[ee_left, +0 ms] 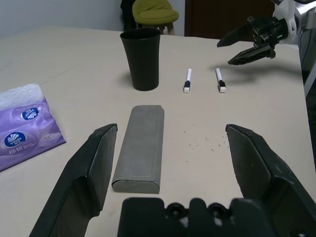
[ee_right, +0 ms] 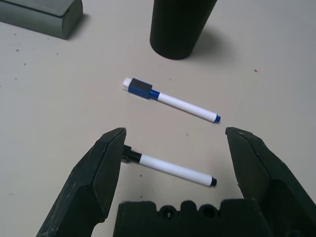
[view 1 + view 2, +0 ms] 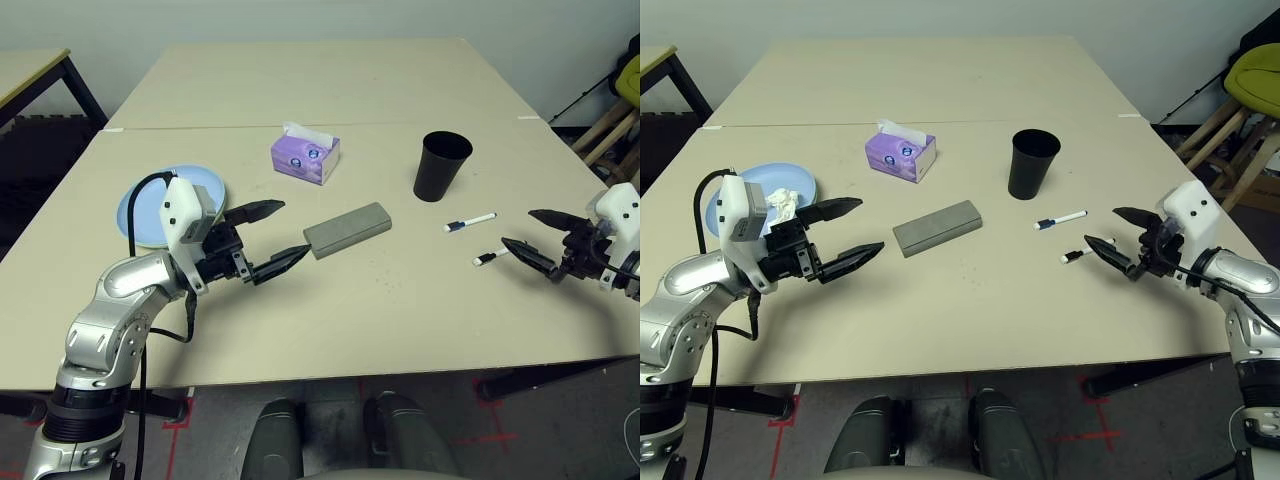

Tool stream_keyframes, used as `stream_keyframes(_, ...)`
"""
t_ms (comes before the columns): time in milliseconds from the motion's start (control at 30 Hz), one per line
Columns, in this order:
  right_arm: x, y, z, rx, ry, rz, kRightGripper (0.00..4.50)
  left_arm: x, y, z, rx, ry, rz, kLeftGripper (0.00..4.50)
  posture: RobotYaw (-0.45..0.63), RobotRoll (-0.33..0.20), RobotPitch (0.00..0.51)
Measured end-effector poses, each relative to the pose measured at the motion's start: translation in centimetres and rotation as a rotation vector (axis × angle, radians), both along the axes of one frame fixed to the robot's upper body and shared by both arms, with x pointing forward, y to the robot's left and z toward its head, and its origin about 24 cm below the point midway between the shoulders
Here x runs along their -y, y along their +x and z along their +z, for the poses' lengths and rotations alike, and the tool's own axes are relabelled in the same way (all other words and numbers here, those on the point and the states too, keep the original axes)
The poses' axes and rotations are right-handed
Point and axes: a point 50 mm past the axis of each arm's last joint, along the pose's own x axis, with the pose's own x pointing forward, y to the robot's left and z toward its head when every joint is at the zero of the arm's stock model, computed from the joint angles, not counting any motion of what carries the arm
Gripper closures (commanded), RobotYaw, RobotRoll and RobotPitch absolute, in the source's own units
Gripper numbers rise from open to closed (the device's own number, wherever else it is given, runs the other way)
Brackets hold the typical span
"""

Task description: Organize and tidy the items on the table.

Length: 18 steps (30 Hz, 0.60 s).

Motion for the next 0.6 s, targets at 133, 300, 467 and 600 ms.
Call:
stream_keyframes(133, 0.2, -0.1, 0.1, -0.009, -0.013, 0.000, 0.00, -0.3, 0.0, 0.5, 0.006, 0.008, -0.001, 0.03, 0.05, 0.000, 0.061)
stream_keyframes(300, 0.5, -0.2, 0.2, -0.019, -0.027, 0.000, 0.00, -0.5, 0.1, 0.8, 0.012, 0.009, 0.002, 0.03, 0.04, 0.000, 0.060)
stream_keyframes(467, 0.9, -0.3, 0.5, -0.035, -0.048, 0.004, 0.00, -0.5, 0.3, 1.1, 0.024, 0.007, 0.002, 0.03, 0.04, 0.000, 0.061)
stream_keyframes(600, 1.6, -0.6, 1.0, -0.068, -0.084, -0.005, 0.00, -0.5, 0.3, 1.1, 0.025, 0.006, 0.003, 0.03, 0.04, 0.000, 0.065)
